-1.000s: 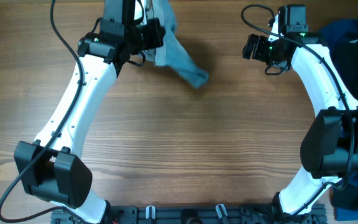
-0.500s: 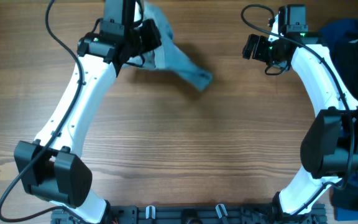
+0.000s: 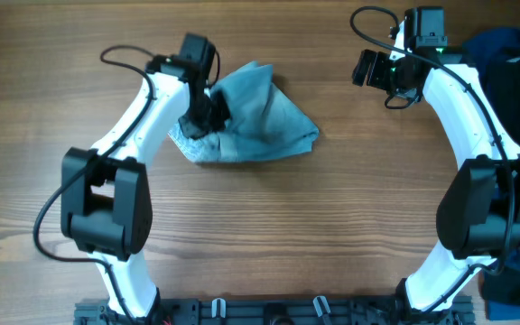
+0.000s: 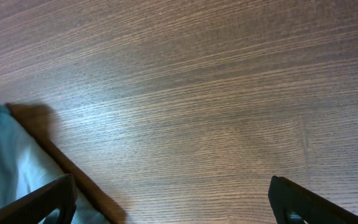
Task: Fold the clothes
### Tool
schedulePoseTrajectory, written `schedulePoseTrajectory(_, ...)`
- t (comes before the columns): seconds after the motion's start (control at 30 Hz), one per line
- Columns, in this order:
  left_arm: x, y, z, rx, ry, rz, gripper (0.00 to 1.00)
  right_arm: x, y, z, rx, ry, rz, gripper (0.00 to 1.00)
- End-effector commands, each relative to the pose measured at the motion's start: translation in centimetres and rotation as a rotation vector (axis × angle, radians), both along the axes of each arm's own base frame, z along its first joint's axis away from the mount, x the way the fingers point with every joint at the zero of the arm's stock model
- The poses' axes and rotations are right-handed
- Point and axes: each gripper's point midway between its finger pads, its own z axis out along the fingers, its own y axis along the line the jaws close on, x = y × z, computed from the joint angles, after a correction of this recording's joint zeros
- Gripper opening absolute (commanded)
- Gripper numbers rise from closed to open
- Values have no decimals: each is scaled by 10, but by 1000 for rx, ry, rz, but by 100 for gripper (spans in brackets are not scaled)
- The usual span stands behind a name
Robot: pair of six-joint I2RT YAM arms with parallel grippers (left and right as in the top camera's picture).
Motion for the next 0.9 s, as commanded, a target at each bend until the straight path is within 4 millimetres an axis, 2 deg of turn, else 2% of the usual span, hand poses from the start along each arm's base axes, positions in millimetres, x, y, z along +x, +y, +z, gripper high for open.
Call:
schedulePoseTrajectory(0.0, -25, 9, -16, 38, 100, 1, 67, 4, -2, 10, -15, -28, 5, 100)
schedulePoseTrajectory(0.1, -33, 14, -7, 50, 114, -20, 63, 4, -2, 10, -15, -28, 5, 100)
schedulePoseTrajectory(0.2, -32, 20, 10, 65, 71, -13, 59, 4, -2, 10, -15, -28, 5, 100)
schedulePoseTrajectory(0.3, -32, 23, 31, 65, 20, -11, 61, 4, -2, 10, -15, -28, 5, 100)
schedulePoseTrajectory(0.47, -39, 58, 56, 225, -37, 18, 65, 4, -2, 10, -15, -28, 5, 100)
schedulePoseTrajectory(0.53, -34, 68, 63, 250, -73, 40, 72, 4, -2, 10, -15, -28, 5, 100)
schedulePoseTrajectory(0.6, -26, 73, 64, 242, -97, 65, 91, 4, -2, 10, -15, -28, 5, 100)
schedulePoseTrajectory(0.67, -20, 75, 59, 211, -100, 88, 100, 4, -2, 10, -15, -28, 5, 100)
schedulePoseTrajectory(0.73, -18, 74, 51, 148, -88, 108, 99, 4, -2, 10, -15, -28, 5, 100)
schedulePoseTrajectory(0.87, -13, 67, 19, -61, -82, 161, 96, 4, -2, 10, -15, -28, 5, 100)
